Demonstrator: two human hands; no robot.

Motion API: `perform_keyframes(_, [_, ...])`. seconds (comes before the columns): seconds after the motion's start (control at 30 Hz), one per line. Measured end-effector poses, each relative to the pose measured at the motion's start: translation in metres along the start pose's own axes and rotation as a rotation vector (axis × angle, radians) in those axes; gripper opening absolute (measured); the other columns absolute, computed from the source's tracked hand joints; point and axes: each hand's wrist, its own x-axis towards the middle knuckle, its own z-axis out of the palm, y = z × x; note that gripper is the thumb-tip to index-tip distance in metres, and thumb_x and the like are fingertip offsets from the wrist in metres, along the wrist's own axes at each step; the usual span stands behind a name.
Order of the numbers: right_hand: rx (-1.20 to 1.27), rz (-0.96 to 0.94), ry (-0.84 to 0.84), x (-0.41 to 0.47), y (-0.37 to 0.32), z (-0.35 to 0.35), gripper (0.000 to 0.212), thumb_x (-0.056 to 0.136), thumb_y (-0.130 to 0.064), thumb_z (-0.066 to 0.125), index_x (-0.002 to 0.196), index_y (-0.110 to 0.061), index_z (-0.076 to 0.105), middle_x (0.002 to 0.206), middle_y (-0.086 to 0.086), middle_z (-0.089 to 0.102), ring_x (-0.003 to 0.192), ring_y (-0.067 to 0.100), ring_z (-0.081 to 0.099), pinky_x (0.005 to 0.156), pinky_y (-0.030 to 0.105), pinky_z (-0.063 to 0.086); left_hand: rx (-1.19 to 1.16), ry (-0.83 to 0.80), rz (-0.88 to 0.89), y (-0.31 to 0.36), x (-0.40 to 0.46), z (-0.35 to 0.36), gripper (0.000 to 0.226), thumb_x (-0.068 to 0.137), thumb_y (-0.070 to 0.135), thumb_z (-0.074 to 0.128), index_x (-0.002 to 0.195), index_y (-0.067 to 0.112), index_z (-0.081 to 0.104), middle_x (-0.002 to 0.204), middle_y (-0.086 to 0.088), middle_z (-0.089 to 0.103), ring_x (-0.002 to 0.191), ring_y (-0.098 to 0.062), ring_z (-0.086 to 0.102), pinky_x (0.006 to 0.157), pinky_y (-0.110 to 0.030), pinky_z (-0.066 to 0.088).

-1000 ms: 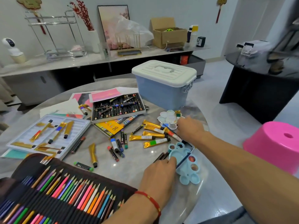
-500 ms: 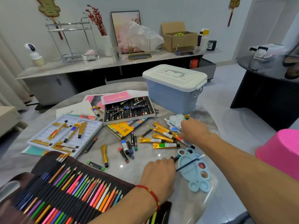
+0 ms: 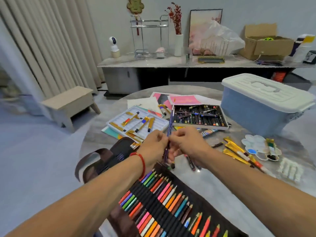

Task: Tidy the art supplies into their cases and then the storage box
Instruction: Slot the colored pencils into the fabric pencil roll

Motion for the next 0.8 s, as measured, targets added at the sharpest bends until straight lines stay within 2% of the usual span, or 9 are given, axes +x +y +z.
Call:
perform_keyframes(0.07, [-0.025,0.008,-0.021,0.009,-0.006,0.017,0.016,0.092,-0.005,0.065,0.076,-0.001,0.065,0.063,0.013,0.062,0.05,0.017,0.054,0.043,0.024,0.046,0.033,0.003,0.003,-0.005,0.006,-0.027,0.011,0.106,0.016,0.043,0.096,0.01,0.044,0.067,-0.012,0.057,0.047,-0.02,0.047,0.044,-0.026,0.039])
perform_keyframes(0.13, [0.067,0.05,-0.018,0.02,-0.013,0.029,0.014,0.093,-0.009,0.067,0.082,-0.001,0.066,0.063,0.009,0.061,0.049,0.015,0.052,0.041,0.023,0.043,0.058,-0.096,-0.016,-0.008,0.01,-0.056,0.01,0.105,0.011,0.045,0.095,0.01,0.046,0.066,-0.009,0.057,0.049,-0.017,0.042,0.047,-0.027,0.035])
perform_keyframes(0.23, [0.212,0.056,-0.007,0.04,-0.021,0.046,0.021,0.099,-0.016,0.061,0.09,0.002,0.063,0.069,0.011,0.062,0.048,0.017,0.056,0.045,0.024,0.049,0.151,-0.183,0.021,-0.008,0.012,-0.085,0.007,0.103,0.01,0.05,0.096,0.007,0.05,0.073,-0.017,0.062,0.053,-0.021,0.051,0.05,-0.029,0.044])
perform_keyframes(0.3, [0.19,0.013,-0.011,0.055,-0.025,0.056,0.024,0.102,-0.017,0.057,0.091,0.004,0.062,0.075,0.015,0.063,0.051,0.018,0.059,0.052,0.023,0.055,0.211,-0.098,0.051,-0.009,0.019,-0.1,0.007,0.101,0.011,0.054,0.098,0.004,0.054,0.08,-0.02,0.068,0.06,-0.024,0.06,0.06,-0.037,0.054])
perform_keyframes(0.4, [0.174,-0.015,0.058,0.084,-0.029,0.065,0.024,0.103,-0.014,0.055,0.089,0.004,0.062,0.076,0.016,0.063,0.051,0.017,0.061,0.052,0.021,0.057,0.437,0.167,0.119,-0.016,0.036,-0.135,0.007,0.095,0.018,0.063,0.096,0.012,0.067,0.089,-0.008,0.075,0.08,-0.02,0.069,0.085,-0.043,0.057])
perform_keyframes(0.5, [0.15,-0.001,0.094,0.103,-0.023,0.065,0.025,0.103,-0.014,0.055,0.089,0.003,0.065,0.078,0.015,0.064,0.052,0.018,0.06,0.05,0.022,0.056,0.648,0.374,0.119,-0.022,0.04,-0.162,0.004,0.091,0.023,0.064,0.089,0.026,0.066,0.088,0.003,0.07,0.089,-0.017,0.066,0.078,-0.032,0.054])
perform_keyframes(0.57, [0.089,-0.001,0.076,0.11,-0.011,0.065,0.027,0.103,-0.017,0.055,0.087,0.001,0.067,0.08,0.014,0.067,0.056,0.019,0.06,0.049,0.024,0.055,0.755,0.347,0.072,-0.027,0.04,-0.168,0.012,0.087,0.019,0.064,0.089,0.031,0.065,0.098,0.006,0.068,0.096,-0.016,0.064,0.084,-0.031,0.053])
perform_keyframes(0.67, [0.056,-0.001,0.063,0.114,0.0,0.064,0.025,0.103,-0.017,0.056,0.09,0.002,0.066,0.081,0.013,0.07,0.059,0.021,0.061,0.052,0.026,0.057,0.898,0.218,0.031,-0.034,0.039,-0.17,0.024,0.083,0.02,0.068,0.101,0.036,0.064,0.119,0.004,0.064,0.111,-0.018,0.057,0.095,-0.035,0.05])
perform_keyframes(0.8, [0.053,0.039,0.078,0.121,0.001,0.064,0.017,0.1,-0.01,0.059,0.092,0.004,0.064,0.072,0.014,0.067,0.053,0.019,0.064,0.054,0.026,0.059,0.873,0.158,-0.019,-0.037,0.039,-0.172,0.034,0.086,0.023,0.072,0.116,0.034,0.059,0.127,0.002,0.058,0.118,-0.017,0.053,0.087,-0.027,0.042])
